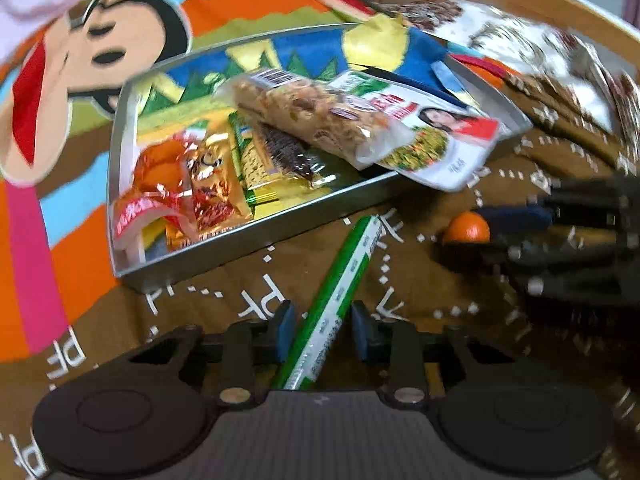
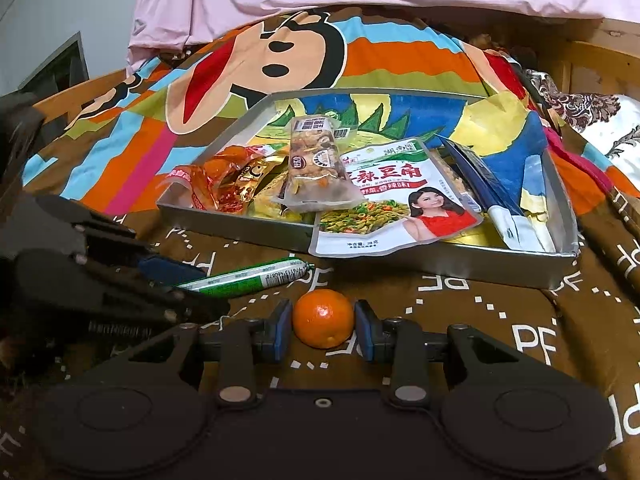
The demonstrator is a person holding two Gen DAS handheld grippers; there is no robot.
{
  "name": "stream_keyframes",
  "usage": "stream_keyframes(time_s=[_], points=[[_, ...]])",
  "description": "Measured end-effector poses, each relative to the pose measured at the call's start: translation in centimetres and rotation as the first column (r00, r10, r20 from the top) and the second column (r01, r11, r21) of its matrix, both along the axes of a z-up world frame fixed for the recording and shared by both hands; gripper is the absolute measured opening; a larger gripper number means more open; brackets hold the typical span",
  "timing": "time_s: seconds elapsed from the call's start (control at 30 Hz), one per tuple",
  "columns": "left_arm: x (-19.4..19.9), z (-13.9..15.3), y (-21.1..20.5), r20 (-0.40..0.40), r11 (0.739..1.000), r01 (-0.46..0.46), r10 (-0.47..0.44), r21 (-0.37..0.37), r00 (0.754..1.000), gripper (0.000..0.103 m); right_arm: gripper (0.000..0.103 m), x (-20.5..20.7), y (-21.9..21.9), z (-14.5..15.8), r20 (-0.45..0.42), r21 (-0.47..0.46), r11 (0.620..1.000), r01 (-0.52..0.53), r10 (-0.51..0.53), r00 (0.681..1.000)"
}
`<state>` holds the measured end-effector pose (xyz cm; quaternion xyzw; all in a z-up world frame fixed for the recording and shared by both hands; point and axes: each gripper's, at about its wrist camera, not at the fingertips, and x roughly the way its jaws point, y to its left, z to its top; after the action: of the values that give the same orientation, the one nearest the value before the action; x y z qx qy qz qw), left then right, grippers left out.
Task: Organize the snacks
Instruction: 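Carry the green stick with the left tool while the right tool carries the orange into the tray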
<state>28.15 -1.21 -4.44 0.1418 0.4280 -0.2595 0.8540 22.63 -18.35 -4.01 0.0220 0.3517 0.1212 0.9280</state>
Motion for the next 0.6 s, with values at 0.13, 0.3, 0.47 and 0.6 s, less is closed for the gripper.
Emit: stream_keyframes(time_s=[0.13, 0.3, 0.47, 0.6], points=[[-1.4, 0.4, -0.2, 0.004, 0.999, -0.022, 0.022, 0.037, 1.000, 0.023, 0.036, -0.7, 0.1, 0.4, 0.024, -0.039, 0.999, -0.016, 0.017, 1.000], [-3.8, 2.2, 0.9, 0.000, 0.993, -0.102, 0.102, -0.059, 0.995, 0.018, 0.036, -2.3, -0.2, 1.2, 0.072, -0.072, 0.997, -0.026, 0.032, 0.997], [-5.4, 4.0, 2.2, 0.066, 0.966, -0.167, 0.182, -0.195, 0.981, 0.019, 0.036, -3.5, -0.9, 2.5, 0.154, -0.099, 0.995, -0.019, 0.035, 0.988], [-4.9, 5.2, 2.5, 0.145, 0.938, -0.216, 0.262, -0.269, 0.954, 0.019, 0.036, -3.3, -2.0, 3.6, 0.227, -0.121, 0.992, 0.032, -0.003, 0.974]])
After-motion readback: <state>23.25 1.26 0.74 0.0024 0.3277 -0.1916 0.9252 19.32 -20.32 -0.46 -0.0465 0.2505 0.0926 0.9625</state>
